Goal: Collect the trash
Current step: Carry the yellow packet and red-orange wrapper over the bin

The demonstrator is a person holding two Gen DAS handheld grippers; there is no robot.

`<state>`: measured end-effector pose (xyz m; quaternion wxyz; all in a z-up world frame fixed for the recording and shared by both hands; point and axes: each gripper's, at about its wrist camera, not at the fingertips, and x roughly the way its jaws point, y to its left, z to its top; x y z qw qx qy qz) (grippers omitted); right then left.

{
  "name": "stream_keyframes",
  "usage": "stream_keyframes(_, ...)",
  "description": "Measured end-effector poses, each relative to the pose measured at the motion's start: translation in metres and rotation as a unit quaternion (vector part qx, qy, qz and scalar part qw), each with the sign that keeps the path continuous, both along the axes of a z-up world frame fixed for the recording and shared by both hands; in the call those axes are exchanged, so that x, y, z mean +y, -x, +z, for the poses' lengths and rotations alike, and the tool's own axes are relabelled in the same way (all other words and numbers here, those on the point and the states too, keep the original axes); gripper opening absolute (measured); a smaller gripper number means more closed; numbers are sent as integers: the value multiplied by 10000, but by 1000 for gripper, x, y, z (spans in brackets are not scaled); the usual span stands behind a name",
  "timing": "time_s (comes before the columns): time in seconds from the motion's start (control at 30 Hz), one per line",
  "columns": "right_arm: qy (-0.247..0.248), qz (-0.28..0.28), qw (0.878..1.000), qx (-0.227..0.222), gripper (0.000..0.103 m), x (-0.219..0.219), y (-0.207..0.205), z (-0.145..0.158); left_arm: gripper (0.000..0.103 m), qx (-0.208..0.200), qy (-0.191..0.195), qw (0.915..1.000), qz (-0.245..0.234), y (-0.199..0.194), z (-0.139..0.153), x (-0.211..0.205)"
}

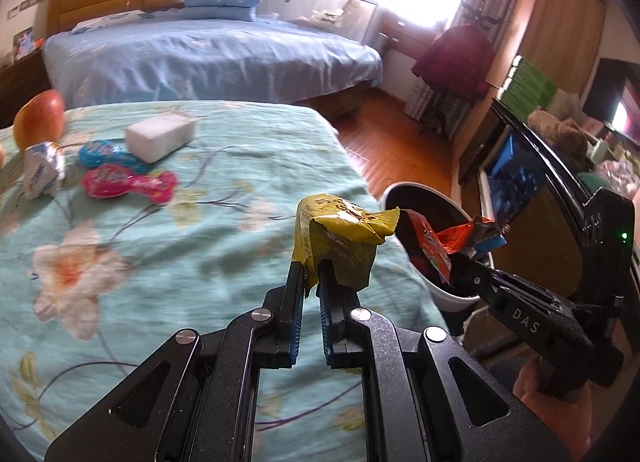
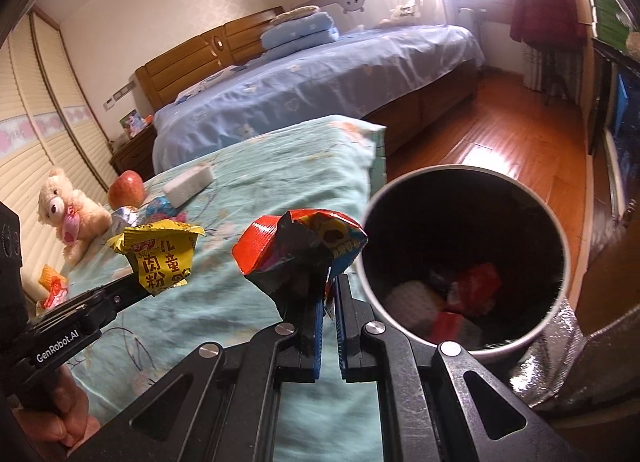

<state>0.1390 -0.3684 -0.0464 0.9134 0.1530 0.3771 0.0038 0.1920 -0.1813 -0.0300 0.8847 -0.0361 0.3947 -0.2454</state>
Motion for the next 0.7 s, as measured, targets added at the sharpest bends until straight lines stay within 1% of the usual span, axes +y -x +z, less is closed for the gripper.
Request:
stream_keyframes(0.33,-2,-346,9994,13,5,-34,16,-5,7,-63,-76,9995,-288,9,2,-34)
stream_keyframes(0.7,87,-561,9984,62,6,-59,22,-8,7,-66,-153,9983,-551,11,3,-71)
